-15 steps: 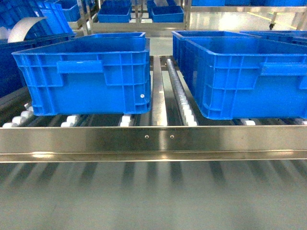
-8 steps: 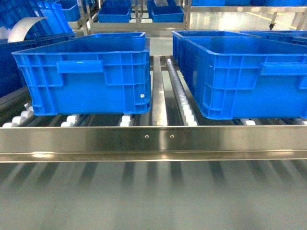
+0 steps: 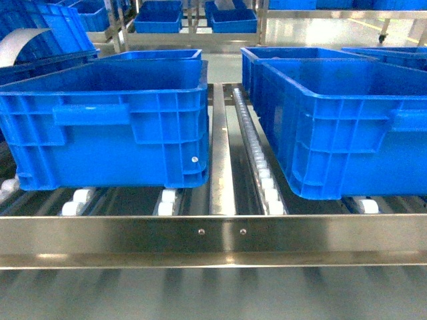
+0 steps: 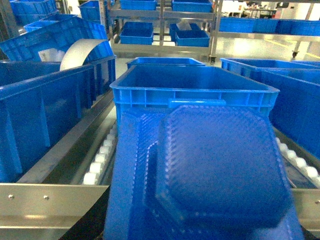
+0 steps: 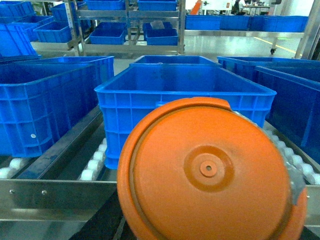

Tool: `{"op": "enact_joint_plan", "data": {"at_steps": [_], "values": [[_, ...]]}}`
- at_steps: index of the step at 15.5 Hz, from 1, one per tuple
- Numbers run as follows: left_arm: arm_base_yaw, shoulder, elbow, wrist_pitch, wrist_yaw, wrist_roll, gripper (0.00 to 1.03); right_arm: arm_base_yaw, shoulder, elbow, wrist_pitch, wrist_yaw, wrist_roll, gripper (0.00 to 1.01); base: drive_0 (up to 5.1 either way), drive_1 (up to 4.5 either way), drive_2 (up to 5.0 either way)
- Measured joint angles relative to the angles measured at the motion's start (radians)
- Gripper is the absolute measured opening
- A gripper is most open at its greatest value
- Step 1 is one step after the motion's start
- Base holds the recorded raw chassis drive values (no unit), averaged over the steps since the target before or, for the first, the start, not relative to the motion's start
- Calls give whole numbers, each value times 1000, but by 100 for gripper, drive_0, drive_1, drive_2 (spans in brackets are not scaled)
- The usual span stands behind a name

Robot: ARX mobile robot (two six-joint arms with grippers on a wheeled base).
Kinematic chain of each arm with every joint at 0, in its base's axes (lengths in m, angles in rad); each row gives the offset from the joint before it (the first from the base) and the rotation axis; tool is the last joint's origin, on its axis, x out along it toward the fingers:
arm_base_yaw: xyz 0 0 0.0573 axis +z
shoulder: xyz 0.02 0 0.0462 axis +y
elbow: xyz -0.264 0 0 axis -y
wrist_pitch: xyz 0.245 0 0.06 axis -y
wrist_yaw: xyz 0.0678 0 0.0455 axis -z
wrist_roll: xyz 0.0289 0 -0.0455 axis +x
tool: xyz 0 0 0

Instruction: Sort blue parts and orange caps into right shelf containers

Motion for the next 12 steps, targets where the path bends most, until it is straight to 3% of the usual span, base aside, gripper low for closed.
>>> {"op": "enact_joint_plan", "data": {"at_steps": [12], "values": [[0, 0, 0, 2, -1, 0, 43, 0, 0, 0, -1, 0, 0, 45, 0, 0, 0]]}}
